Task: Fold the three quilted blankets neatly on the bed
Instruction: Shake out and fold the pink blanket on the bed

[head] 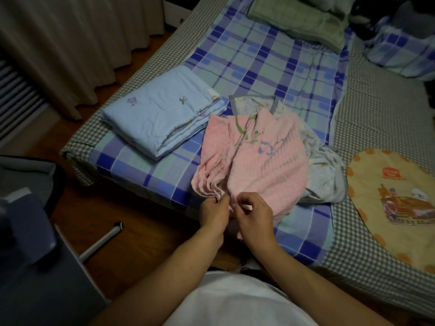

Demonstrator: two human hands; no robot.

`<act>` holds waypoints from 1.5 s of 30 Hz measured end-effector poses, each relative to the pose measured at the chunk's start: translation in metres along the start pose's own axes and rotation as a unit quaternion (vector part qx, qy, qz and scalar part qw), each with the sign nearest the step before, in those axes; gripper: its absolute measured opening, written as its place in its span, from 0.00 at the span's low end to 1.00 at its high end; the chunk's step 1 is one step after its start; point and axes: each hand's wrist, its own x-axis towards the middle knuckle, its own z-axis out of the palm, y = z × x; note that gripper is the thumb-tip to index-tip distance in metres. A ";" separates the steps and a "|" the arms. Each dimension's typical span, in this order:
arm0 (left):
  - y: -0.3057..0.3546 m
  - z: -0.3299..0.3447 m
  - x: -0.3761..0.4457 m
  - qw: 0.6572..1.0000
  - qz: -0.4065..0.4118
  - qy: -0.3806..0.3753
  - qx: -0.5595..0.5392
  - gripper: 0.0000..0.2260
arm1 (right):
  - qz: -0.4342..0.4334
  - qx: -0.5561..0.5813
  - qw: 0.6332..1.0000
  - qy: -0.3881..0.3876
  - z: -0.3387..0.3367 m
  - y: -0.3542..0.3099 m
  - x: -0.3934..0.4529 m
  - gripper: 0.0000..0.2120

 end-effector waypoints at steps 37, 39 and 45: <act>0.076 0.042 0.011 0.983 0.042 -0.103 0.144 0.11 | 0.207 -0.027 0.971 0.117 -0.054 0.083 -0.024 0.13; 0.101 0.063 0.003 0.973 0.064 -0.102 0.197 0.12 | 0.360 -0.052 0.931 0.045 -0.054 0.134 -0.041 0.15; 0.172 0.118 -0.030 0.973 0.087 -0.136 0.167 0.07 | 0.498 0.197 0.843 0.044 -0.016 0.179 -0.038 0.30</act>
